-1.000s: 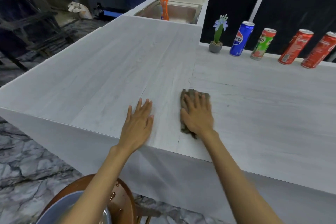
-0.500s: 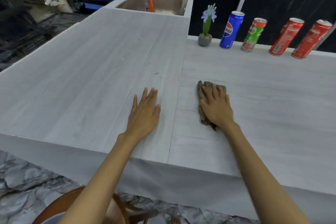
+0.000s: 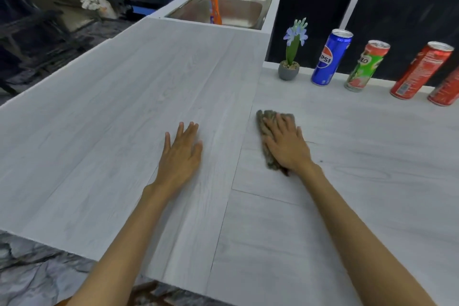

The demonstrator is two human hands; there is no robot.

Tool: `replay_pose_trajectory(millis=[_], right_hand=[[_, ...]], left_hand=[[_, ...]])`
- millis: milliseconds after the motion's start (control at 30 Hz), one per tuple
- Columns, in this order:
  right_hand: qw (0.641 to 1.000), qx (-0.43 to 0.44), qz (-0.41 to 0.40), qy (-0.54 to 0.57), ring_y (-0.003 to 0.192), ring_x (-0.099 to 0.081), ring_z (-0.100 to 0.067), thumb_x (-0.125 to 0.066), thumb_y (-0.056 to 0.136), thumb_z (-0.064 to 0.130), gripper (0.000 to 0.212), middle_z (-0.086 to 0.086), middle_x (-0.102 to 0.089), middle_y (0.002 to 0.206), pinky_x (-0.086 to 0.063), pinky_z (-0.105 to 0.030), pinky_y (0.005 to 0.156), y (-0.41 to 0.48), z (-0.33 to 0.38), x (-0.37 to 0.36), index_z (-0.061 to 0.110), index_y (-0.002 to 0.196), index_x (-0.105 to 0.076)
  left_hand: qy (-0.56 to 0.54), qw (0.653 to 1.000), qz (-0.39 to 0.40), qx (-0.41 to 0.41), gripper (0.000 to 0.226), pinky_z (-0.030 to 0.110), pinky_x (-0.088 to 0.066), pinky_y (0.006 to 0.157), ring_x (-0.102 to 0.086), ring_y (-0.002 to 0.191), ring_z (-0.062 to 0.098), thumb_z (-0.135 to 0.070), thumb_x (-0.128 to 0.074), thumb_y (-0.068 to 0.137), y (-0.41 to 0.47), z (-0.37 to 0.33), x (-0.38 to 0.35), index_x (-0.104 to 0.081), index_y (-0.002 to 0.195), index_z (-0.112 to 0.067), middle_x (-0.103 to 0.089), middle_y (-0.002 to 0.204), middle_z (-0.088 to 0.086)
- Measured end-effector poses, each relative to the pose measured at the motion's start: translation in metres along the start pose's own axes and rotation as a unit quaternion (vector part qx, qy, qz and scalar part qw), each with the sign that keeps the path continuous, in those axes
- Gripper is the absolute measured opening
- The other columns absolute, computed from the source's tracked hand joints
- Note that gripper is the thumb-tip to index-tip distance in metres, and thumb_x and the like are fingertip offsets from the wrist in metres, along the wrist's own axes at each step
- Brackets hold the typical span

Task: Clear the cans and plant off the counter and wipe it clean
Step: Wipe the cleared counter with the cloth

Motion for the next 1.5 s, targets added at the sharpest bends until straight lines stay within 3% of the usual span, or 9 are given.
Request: replay_pose_trajectory(millis=[100,233,367,633,833,967,1067,1200,1500], right_hand=[[1.000,-0.002,0.003,0.016,0.146,0.011,-0.024,-0.022,0.099,0.039,0.054,-0.006,0.005,0.159,0.009,-0.041,0.117,0.047,0.038,-0.008,0.025,0.150,-0.007],[0.986,0.159,0.011,0.045,0.146,0.011,-0.020,-0.024,0.099,0.039,0.055,-0.002,0.005,0.159,0.011,-0.037,0.117,0.017,0.137,-0.035,0.026,0.149,-0.007],[0.955,0.289,0.047,0.038,0.143,0.015,-0.009,-0.010,0.091,0.050,0.061,0.008,0.008,0.157,0.013,-0.034,0.115,-0.027,0.130,-0.035,0.032,0.148,-0.006],[0.998,0.052,0.028,0.020,0.146,0.011,-0.021,-0.018,0.101,0.038,0.051,-0.002,0.005,0.159,0.008,-0.043,0.116,0.139,0.051,-0.011,0.027,0.149,-0.006],[0.966,0.255,0.005,0.043,0.146,-0.003,-0.023,-0.012,0.096,0.031,0.054,-0.003,-0.010,0.159,0.002,-0.046,0.119,0.100,0.207,-0.043,0.021,0.150,-0.012],[0.938,0.332,0.069,0.069,0.145,0.011,-0.012,-0.022,0.099,0.037,0.055,0.007,0.003,0.159,0.010,-0.038,0.116,0.037,0.193,-0.046,0.026,0.149,-0.003],[0.958,0.284,0.035,0.030,0.146,0.007,-0.013,-0.015,0.093,0.043,0.057,0.011,-0.003,0.158,0.004,-0.049,0.115,0.064,0.119,-0.027,0.032,0.148,-0.014],[0.997,0.075,0.013,0.008,0.146,0.006,-0.019,-0.019,0.100,0.035,0.050,0.003,-0.001,0.159,0.003,-0.049,0.117,0.117,0.049,-0.011,0.027,0.149,-0.014],[0.968,0.246,0.042,0.036,0.142,0.019,-0.005,-0.003,0.084,0.049,0.067,0.011,0.010,0.156,0.017,-0.029,0.115,-0.089,0.077,-0.019,0.032,0.148,-0.009]], left_hand=[[0.011,1.000,-0.020,0.013,0.050,0.025,0.017,0.112,0.007,0.143,0.005,-0.028,-0.020,0.100,0.008,0.010,0.005,-0.007,0.147,-0.018,-0.004,0.157,-0.005],[-0.013,0.999,-0.031,0.029,0.049,0.025,0.016,0.113,0.007,0.141,0.000,-0.027,-0.021,0.100,0.024,0.020,0.010,-0.009,0.147,-0.020,-0.007,0.157,-0.006],[-0.014,0.999,-0.019,0.037,0.050,0.026,0.016,0.114,0.007,0.143,0.004,-0.028,-0.021,0.100,0.039,0.022,0.013,-0.009,0.147,-0.020,-0.007,0.157,-0.006],[0.051,0.998,-0.025,0.039,0.050,0.027,0.017,0.115,0.009,0.143,0.004,-0.029,-0.020,0.099,0.053,0.044,0.021,-0.007,0.147,-0.019,-0.004,0.157,-0.007],[0.017,0.995,-0.069,0.063,0.052,0.029,0.013,0.116,0.007,0.144,0.005,-0.031,-0.024,0.099,0.052,0.052,0.038,-0.007,0.147,-0.019,-0.004,0.157,-0.004],[0.011,0.997,-0.053,0.061,0.052,0.029,0.014,0.116,0.006,0.144,0.006,-0.034,-0.021,0.099,0.054,0.047,0.035,-0.008,0.147,-0.019,-0.008,0.157,-0.005],[0.009,0.998,-0.030,0.058,0.053,0.026,0.016,0.114,0.008,0.143,0.004,-0.036,-0.020,0.099,0.050,0.047,0.030,-0.007,0.147,-0.020,-0.005,0.157,-0.007],[0.001,0.998,-0.033,0.056,0.052,0.023,0.017,0.111,0.008,0.143,0.002,-0.037,-0.020,0.099,0.033,0.041,0.029,-0.007,0.147,-0.021,-0.003,0.156,-0.009],[-0.032,0.999,0.011,-0.020,0.051,0.029,0.015,0.116,0.006,0.143,0.002,-0.037,-0.019,0.098,0.016,-0.036,-0.014,-0.011,0.147,-0.021,-0.008,0.156,-0.009]])
Point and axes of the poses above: each hand's wrist, its own y-axis towards the middle knuckle, its own x-axis out of the back of the hand, z = x × y, the point moved 8 cm from there along y, towards the middle knuckle
